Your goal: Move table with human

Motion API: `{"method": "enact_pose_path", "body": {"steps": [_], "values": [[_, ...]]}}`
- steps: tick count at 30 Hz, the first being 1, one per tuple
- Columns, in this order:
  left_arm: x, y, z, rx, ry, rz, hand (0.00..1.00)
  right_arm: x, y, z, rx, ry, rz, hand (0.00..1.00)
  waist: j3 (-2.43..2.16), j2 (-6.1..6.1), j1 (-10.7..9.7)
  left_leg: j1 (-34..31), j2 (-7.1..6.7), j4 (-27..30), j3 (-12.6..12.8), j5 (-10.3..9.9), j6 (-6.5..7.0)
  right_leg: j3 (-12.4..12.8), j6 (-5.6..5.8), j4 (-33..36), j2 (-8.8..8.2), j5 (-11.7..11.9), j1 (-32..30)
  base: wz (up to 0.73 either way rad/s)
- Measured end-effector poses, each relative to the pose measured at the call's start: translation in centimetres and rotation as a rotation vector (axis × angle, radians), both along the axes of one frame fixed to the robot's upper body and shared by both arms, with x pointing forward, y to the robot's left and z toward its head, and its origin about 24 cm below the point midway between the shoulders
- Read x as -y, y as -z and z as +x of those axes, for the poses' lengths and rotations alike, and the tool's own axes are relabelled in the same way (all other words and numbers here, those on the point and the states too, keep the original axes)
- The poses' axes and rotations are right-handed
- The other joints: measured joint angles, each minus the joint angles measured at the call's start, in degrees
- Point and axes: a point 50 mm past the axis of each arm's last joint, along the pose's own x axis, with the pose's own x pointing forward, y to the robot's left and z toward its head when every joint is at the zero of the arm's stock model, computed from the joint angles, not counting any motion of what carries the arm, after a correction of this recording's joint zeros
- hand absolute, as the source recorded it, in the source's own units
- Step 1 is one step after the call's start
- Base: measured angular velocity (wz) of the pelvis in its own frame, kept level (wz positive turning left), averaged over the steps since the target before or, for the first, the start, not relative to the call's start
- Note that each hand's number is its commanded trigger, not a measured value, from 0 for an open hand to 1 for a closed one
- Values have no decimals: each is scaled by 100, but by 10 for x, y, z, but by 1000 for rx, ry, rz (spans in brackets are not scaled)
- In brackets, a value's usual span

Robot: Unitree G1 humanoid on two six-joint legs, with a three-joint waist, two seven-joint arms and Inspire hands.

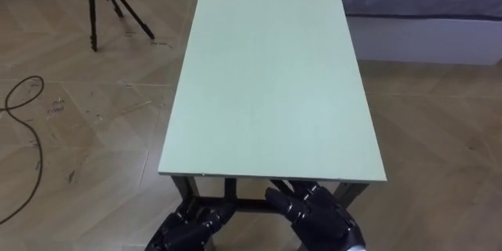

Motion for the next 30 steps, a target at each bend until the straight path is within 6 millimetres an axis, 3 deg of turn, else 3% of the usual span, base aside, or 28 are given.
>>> {"method": "enact_pose_path", "body": {"steps": [8,12,25,30], "values": [[6,-4,9,28,33,-8,0,3,-2,8,0,1,-31,0,16,1,-65,-187,-45,145,-23,16,25,-124,17,2,-77,8,-67,9],[25,-33,41,182,96,-57,0,3,-3,9,-3,7,-38,0,6,13,-61,-185,-52,139,-4,28,45,-116,21,4,-85,10,-64,-1],[34,-31,38,156,95,-141,0,5,-5,13,-17,25,-61,0,-12,51,-172,-115,-49,65,36,39,56,-50,24,17,-75,10,-60,-2],[37,-30,37,131,100,-175,0,5,-5,14,-35,32,-43,0,-54,116,-178,-98,-50,66,37,39,56,-16,25,20,-71,11,-54,-1]]}}
